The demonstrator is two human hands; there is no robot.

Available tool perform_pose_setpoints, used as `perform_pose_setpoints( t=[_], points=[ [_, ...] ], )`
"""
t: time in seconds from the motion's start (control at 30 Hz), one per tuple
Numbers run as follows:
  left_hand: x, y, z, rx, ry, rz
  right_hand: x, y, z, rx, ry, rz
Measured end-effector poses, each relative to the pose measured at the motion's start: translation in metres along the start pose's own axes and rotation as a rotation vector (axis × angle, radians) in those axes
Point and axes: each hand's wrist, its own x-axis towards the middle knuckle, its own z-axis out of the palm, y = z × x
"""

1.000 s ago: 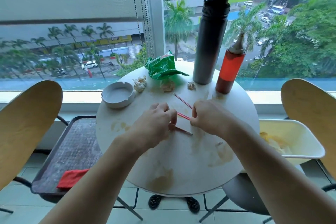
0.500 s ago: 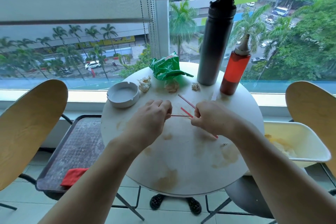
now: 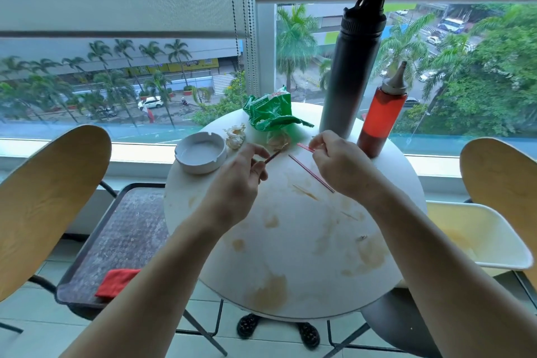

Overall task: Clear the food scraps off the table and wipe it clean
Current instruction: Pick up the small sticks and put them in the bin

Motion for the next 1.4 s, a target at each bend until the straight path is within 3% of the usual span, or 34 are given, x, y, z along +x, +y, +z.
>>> perform_pose_setpoints(
  t=[0.2,0.4,0.7,0.93,1.13,1.4],
  points=[
    [0.01,-0.007,0.005,-0.032,0.032,-0.074,0.009,0.007,0.015,-0.161,0.029,-0.01],
    [0.012,-0.004,0.005,-0.035,0.064,-0.095,0.015,0.012,0.025,-0.404,-0.058,0.045],
    [0.014,-0.005,0.006,-0.046,0.046,-0.116,0.018,0.001,0.026,-0.504,-0.179,0.086],
    [0.013,-0.006,0.005,-0.038,0.038,-0.124,0.011,-0.009,0.023,-0.502,-0.21,0.076],
    [0.011,-0.006,0.003,-0.04,0.037,-0.135,0.009,-0.008,0.024,-0.315,-0.145,0.14],
    [0.006,0.002,-0.002,-0.056,0.024,-0.12,0.001,-0.02,0.006,-0.102,-0.006,0.067]
  ],
)
